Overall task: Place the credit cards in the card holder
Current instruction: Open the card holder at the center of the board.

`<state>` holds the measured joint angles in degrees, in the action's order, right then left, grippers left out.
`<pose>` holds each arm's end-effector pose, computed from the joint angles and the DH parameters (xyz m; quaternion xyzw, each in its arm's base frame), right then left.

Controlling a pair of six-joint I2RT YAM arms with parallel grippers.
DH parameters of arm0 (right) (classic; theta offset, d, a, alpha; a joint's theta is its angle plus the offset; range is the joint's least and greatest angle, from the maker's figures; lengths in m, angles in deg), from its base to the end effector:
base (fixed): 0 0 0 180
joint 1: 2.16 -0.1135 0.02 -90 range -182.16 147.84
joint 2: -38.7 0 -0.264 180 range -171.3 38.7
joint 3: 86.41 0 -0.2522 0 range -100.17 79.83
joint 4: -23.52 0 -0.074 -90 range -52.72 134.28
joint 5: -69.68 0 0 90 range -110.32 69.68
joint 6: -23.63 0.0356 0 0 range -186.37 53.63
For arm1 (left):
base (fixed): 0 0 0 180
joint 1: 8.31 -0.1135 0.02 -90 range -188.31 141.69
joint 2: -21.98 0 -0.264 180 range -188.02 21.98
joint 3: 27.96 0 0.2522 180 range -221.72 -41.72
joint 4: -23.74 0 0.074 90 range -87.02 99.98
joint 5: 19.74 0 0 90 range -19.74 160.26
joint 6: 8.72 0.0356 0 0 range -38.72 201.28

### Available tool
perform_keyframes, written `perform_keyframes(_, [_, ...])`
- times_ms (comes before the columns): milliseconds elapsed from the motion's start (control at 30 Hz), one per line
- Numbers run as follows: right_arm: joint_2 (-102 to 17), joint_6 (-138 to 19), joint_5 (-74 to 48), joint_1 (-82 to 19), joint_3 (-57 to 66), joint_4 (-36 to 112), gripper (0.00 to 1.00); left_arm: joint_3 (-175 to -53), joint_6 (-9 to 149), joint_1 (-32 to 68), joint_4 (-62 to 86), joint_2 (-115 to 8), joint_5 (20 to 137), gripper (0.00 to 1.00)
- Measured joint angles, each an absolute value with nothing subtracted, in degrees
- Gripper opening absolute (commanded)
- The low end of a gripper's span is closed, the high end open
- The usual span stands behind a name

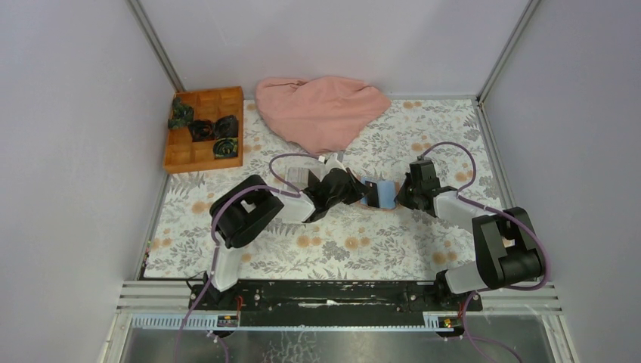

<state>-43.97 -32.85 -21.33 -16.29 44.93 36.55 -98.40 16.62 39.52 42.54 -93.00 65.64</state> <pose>0.2620 0.0653 0.1541 0.1599 0.9167 0.1404 0.3383 0.2773 -0.3019 0.1284 -0.1450 0.8339 -0.4229 0.3237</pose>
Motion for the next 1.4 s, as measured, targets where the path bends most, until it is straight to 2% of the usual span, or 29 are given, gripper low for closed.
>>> perform_keyframes(1400, [-46.64,-33.11,-21.31,-16.02,43.03,36.25,0.03,-96.00,6.74,35.28,58.38,-99.01,73.00,0.00])
